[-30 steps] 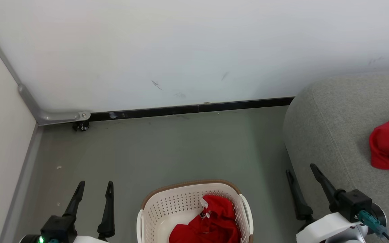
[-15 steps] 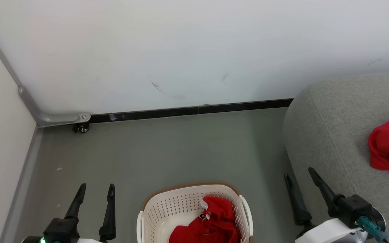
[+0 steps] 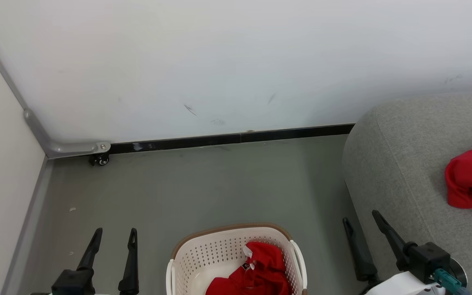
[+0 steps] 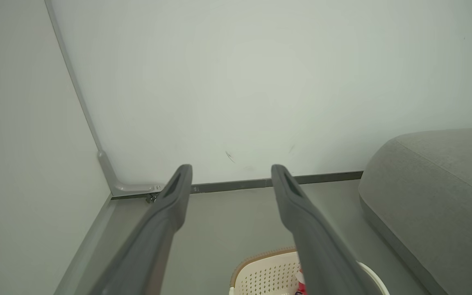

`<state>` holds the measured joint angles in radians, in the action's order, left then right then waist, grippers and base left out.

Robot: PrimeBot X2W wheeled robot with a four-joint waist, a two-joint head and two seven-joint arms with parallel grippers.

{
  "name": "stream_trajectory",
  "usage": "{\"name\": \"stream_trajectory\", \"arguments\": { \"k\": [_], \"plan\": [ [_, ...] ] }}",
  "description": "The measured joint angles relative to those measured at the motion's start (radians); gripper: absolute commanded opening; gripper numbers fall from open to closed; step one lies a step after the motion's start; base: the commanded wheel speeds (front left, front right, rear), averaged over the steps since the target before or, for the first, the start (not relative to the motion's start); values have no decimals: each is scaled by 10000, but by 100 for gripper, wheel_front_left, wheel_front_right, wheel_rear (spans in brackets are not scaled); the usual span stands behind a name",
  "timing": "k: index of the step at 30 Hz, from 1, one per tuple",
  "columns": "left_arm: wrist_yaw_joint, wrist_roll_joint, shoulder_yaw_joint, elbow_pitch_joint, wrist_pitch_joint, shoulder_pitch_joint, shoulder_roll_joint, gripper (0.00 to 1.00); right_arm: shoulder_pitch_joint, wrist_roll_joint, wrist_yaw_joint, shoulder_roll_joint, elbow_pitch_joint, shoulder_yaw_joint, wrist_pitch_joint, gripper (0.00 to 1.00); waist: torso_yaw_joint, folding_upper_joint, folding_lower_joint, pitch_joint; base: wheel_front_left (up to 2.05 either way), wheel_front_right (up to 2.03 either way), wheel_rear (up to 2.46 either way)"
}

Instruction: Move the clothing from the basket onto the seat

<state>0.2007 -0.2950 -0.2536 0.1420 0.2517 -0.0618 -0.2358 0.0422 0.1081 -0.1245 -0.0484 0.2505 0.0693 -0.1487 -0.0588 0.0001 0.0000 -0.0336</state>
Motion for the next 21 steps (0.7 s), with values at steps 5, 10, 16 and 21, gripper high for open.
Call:
{"name": "stream_trajectory", "arguments": {
  "k": [5, 10, 16, 21],
  "plan": [
    [-46, 2, 36, -2, 0, 0, 15, 100, 174, 2, 0, 2, -184, -2, 56, 100, -1, 0, 0, -14, 0, 0, 0],
    [-73, 21, 36, -29, 0, -5, 63, 100, 226, 4, 0, 4, -247, -10, 165, 100, -10, 0, 0, -6, 0, 0, 0],
    [-104, 96, 35, -48, 0, -12, 146, 100, 228, 4, 0, 4, -376, -27, 182, 100, -41, 0, 0, 24, 0, 0, 0],
    [-161, 105, 44, -59, 0, -21, 153, 100, 231, 4, 0, 6, -525, -25, 257, 100, -73, 0, 0, 61, 0, 0, 0]
  ]
}}
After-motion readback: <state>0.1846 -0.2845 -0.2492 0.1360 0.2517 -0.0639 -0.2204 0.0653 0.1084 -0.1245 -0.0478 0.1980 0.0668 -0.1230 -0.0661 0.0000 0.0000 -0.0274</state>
